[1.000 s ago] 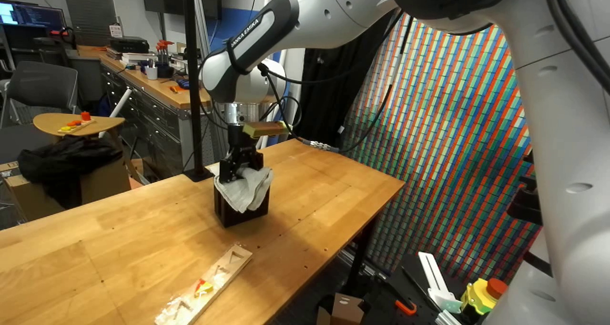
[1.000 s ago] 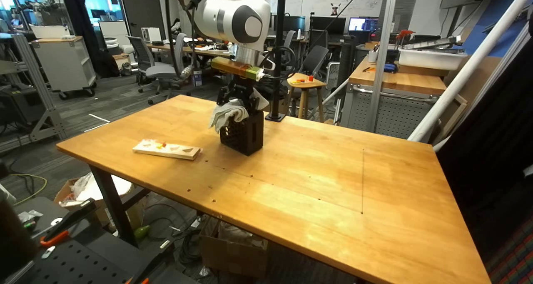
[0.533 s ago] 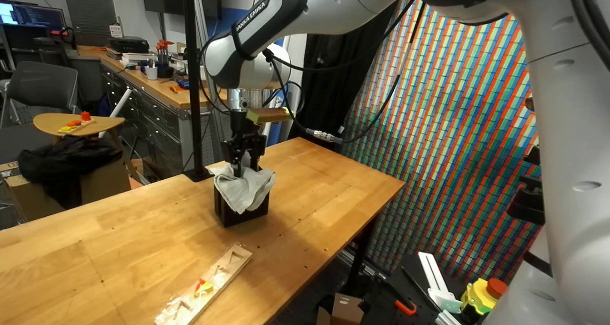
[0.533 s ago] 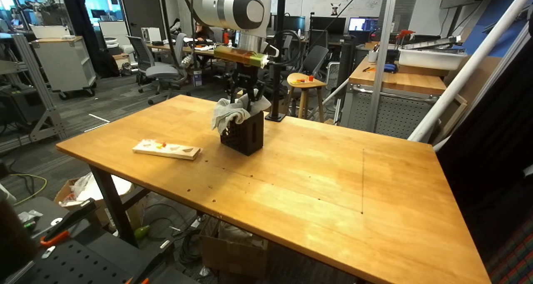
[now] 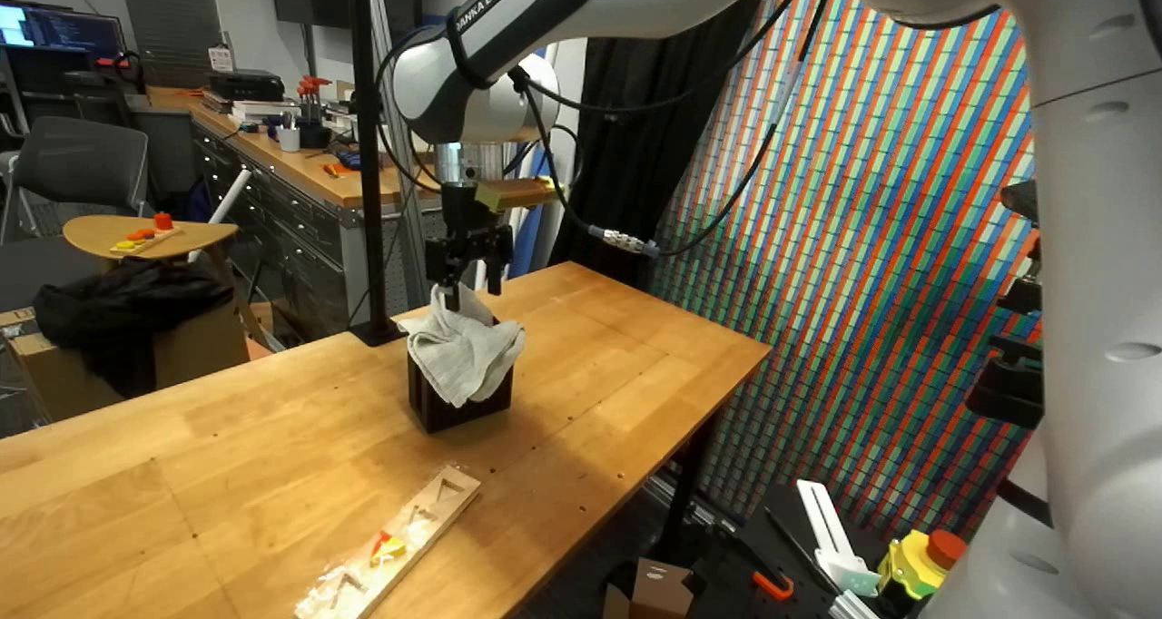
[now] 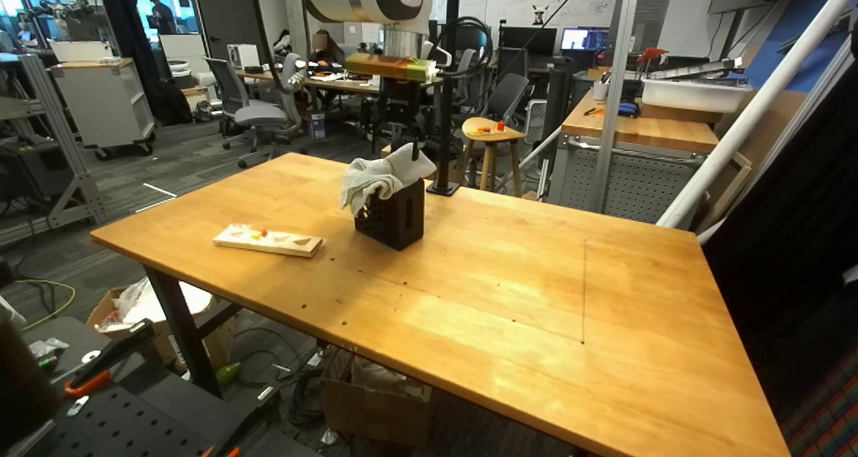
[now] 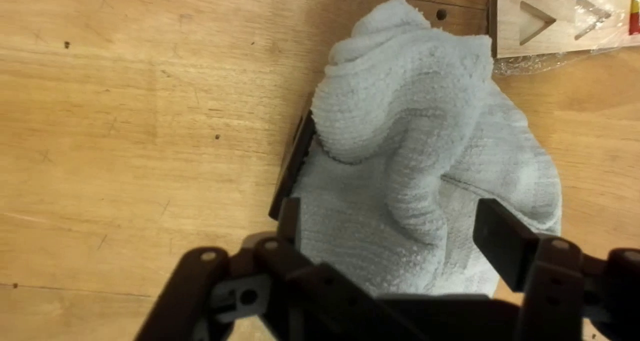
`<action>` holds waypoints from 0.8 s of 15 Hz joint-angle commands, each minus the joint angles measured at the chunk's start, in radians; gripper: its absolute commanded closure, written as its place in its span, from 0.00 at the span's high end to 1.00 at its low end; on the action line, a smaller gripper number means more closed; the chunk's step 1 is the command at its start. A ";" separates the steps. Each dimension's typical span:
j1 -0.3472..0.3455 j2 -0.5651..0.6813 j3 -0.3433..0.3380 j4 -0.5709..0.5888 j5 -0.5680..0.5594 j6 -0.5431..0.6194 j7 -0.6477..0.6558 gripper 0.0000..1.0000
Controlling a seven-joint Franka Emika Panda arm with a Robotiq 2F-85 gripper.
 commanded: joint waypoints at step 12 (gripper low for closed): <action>0.047 -0.029 -0.008 0.034 -0.031 -0.052 0.016 0.00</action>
